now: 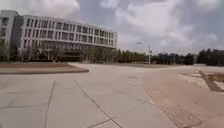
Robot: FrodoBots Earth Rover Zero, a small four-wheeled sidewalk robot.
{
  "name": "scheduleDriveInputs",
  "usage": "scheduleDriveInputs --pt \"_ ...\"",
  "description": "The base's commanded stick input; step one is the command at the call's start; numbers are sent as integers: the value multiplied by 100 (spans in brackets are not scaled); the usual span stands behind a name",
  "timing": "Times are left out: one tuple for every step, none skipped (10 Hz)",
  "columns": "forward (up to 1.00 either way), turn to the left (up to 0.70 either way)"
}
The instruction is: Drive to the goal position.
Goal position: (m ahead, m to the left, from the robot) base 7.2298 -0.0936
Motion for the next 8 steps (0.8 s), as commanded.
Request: scheduleDriveInputs --pt "50 -2" --pt "50 -2" --pt "50 -2" --pt "50 -2" --pt "50 -2" --pt "50 -2" --pt "50 -2" --pt "50 -2"
